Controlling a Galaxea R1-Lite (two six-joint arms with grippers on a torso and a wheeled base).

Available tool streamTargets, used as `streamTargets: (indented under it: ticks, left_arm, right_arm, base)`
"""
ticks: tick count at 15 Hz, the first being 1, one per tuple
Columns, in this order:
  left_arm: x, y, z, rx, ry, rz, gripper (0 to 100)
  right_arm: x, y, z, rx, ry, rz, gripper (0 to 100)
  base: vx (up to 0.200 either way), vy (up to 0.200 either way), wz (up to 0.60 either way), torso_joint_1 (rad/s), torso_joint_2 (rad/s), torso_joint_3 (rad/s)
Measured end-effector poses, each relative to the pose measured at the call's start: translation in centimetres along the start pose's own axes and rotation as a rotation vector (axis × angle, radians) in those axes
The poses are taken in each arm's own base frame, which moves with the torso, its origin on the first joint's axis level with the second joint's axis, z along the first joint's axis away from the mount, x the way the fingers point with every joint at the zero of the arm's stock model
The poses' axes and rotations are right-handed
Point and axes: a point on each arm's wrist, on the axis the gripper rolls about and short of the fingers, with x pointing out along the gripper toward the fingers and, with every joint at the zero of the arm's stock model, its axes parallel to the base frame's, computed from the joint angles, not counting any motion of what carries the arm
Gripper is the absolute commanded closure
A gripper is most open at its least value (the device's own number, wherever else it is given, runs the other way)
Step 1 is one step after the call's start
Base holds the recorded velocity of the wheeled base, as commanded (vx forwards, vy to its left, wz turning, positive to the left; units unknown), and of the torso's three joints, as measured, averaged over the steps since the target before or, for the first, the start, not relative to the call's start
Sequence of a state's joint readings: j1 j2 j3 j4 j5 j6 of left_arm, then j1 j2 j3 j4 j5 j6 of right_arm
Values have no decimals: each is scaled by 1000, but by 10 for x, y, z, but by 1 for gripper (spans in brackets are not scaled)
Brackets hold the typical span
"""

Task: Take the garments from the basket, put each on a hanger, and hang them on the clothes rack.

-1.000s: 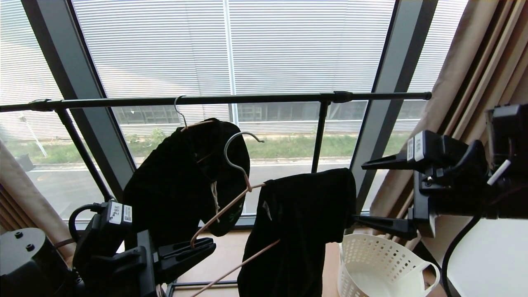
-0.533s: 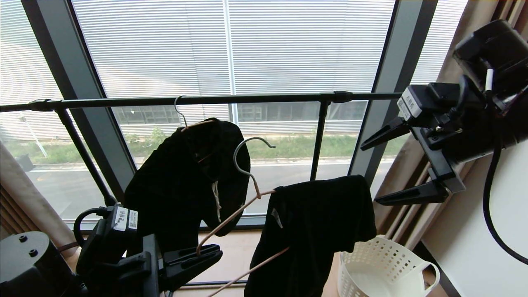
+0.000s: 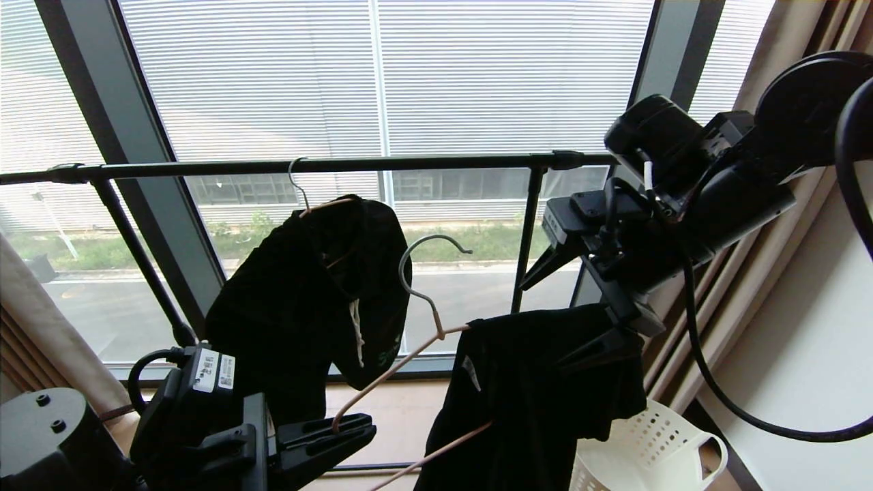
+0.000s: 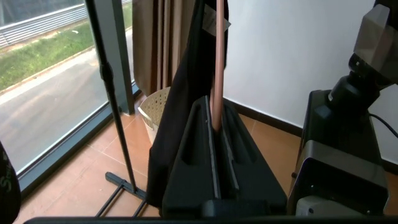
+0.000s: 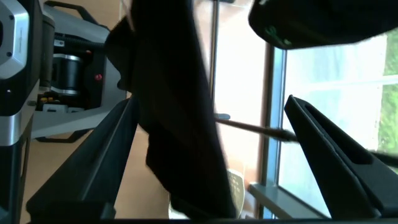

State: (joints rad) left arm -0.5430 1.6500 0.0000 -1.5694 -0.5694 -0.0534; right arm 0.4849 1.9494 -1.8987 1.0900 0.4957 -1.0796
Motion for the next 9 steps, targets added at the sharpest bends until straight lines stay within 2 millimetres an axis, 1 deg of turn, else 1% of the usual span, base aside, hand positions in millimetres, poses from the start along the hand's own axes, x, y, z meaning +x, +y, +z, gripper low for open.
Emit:
streamTargets:
  ticks: [4,9]
  left_arm:
    - [0,0,0,0,0,0,100]
    - [0,0,0,-1,0,2,100]
  right_arm:
    - [16,-1,0,8,18,44,0]
    - [19,-2,-1,14,23,53,0]
  base:
    - [0,0,0,0,0,0]
    - [0,0,0,0,0,0]
